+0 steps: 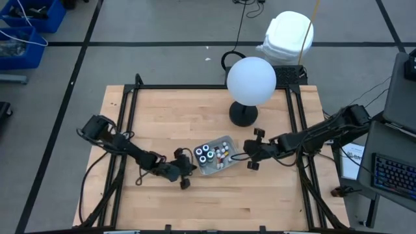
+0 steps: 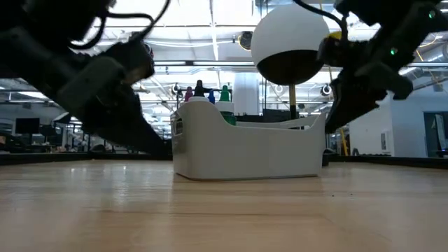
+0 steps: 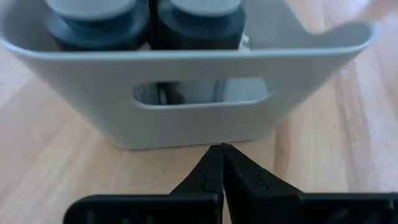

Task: Pick & Place food coloring
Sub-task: Adjust the gray bin

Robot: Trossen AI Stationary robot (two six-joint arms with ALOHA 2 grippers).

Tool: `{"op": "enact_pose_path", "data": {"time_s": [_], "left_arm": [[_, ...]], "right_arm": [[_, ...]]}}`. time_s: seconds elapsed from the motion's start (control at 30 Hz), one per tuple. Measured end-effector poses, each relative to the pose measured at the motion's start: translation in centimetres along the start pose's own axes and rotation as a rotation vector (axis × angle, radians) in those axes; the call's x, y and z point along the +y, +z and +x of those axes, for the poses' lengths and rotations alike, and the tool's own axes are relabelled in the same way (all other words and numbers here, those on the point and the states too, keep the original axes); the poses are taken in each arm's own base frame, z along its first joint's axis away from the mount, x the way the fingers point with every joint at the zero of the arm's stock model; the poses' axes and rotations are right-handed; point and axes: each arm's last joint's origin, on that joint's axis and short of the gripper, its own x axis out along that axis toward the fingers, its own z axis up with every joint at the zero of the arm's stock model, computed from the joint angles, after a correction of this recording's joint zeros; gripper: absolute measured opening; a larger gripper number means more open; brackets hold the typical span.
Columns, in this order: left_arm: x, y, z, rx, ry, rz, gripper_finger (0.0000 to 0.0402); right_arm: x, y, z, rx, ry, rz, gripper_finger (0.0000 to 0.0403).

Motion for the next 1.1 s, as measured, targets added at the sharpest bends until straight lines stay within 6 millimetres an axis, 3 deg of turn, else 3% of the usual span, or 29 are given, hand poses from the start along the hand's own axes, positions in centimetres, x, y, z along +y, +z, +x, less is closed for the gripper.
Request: {"op": "enact_pose_path", "data": {"time_s": [0.37,0.9,1.1], "left_arm": [[1.7,0.7,1.7,0.062,0.091,-0.040,0.0003],[5.0,1.9,2.9,0.066,0.192,-0.096,0.0004],[5.0,1.8,2.9,0.080,0.170,-0.094,0.0004]], "right_arm": [[0.6,-0.8,1.3,-0.174,0.139,0.007,0.0000],[2.2,-0.9,2.4,-0.179,0.257,-0.041,0.0000],[2.2,-0.9,2.4,-0.182,0.250,-0.055,0.0000]]}}
